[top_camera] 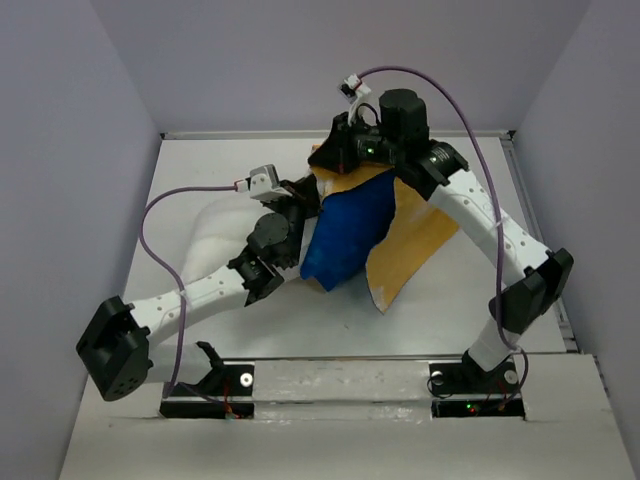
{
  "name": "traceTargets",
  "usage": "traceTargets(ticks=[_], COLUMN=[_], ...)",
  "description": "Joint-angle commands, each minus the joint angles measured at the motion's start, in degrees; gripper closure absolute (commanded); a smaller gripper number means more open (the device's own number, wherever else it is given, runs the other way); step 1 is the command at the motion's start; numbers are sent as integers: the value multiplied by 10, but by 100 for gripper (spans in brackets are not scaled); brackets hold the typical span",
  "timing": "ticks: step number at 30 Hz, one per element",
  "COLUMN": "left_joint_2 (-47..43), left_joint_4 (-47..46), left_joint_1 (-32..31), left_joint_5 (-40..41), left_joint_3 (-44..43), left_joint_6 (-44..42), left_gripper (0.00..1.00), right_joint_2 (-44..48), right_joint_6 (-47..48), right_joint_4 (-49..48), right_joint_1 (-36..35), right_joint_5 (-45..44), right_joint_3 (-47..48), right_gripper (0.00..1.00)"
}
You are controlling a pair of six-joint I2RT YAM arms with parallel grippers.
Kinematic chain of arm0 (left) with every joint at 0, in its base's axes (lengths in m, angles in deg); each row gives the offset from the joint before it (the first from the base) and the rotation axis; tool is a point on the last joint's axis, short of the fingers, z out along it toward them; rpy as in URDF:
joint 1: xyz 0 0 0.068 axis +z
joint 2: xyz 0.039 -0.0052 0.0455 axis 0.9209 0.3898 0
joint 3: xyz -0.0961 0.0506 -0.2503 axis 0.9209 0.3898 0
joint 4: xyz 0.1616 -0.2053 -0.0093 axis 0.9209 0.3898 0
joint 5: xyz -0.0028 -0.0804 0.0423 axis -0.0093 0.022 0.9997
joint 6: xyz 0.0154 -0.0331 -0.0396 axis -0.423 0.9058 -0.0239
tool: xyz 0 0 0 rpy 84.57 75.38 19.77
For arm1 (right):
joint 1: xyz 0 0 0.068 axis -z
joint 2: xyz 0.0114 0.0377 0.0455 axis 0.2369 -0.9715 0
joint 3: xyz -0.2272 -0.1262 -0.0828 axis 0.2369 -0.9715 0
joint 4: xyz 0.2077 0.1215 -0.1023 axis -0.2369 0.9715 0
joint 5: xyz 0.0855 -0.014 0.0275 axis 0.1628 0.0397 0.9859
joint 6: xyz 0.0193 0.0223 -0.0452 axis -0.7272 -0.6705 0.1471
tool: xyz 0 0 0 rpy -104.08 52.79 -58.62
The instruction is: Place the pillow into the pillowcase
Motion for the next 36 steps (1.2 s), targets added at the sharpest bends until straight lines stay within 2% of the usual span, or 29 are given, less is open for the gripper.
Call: traceTargets(ticks=[1, 2, 4, 10, 12, 13, 14, 15, 16, 17, 18, 19, 21, 24, 25, 28, 29, 31, 34, 36], left_joint_2=[-21, -8, 14, 23, 13, 2, -1, -5, -13, -19, -28, -48, -67, -84, -76, -58, -35, 4, 31, 51], left_joint_4=[-84, -104, -120, -143, -136, -121, -109, -99, -70, -48, -29, 6, 67, 196, 267, 321, 351, 374, 384, 360], left_joint_1=[-36, -38, -54, -95, -109, -113, -115, -115, -118, -119, -120, -120, -117, -88, -49, 42, 97, 120, 141, 149], left_joint_5=[-120, -140, -130, -118, -101, -99, -100, -103, -107, -101, -101, -94, -78, -106, -119, -247, -298, -288, -270, -286], left_joint_3=[-23, -16, -2, 37, 54, 56, 54, 52, 38, 29, 19, 6, -32, -92, -106, -107, -104, -100, -72, -43], left_joint_6=[62, 74, 100, 106, 92, 80, 73, 61, 44, 9, 9, -24, -60, -67, -56, -22, -12, -22, -27, -18], left_gripper=[100, 100, 100, 100, 99, 91, 83, 71, 45, 35, 27, 14, 2, 1, 1, 1, 1, 1, 1, 6], right_joint_2=[67, 84, 139, 258, 317, 336, 352, 377, 383, 387, 389, 395, 416, 438, 446, 457, 464, 466, 466, 448], right_joint_6=[3, -3, -20, -46, -53, -70, -80, -86, -97, -100, -102, -104, -103, -104, -108, -115, -116, -129, -147, -157], right_joint_4=[-57, -76, -117, -137, -118, -111, -107, -103, -89, -75, -58, -33, -12, 1, 6, 26, 40, 59, 88, 91], right_joint_1=[-8, -8, -8, -8, -8, -8, -8, -8, -8, -8, -8, -8, -8, -8, -8, -8, -8, -8, -3, -3], right_joint_5=[72, 58, 30, -21, -76, -115, -124, -128, -149, -170, -194, -233, -260, -277, -277, -280, -301, -320, -401, -477], right_joint_3=[-25, -113, -236, -441, -520, -543, -564, -580, -601, -602, -599, -588, -574, -551, -538, -536, -541, -546, -570, -587], right_gripper=[100, 100, 100, 100, 100, 100, 96, 83, 51, 37, 26, 13, 6, 2, 2, 2, 2, 2, 1, 1])
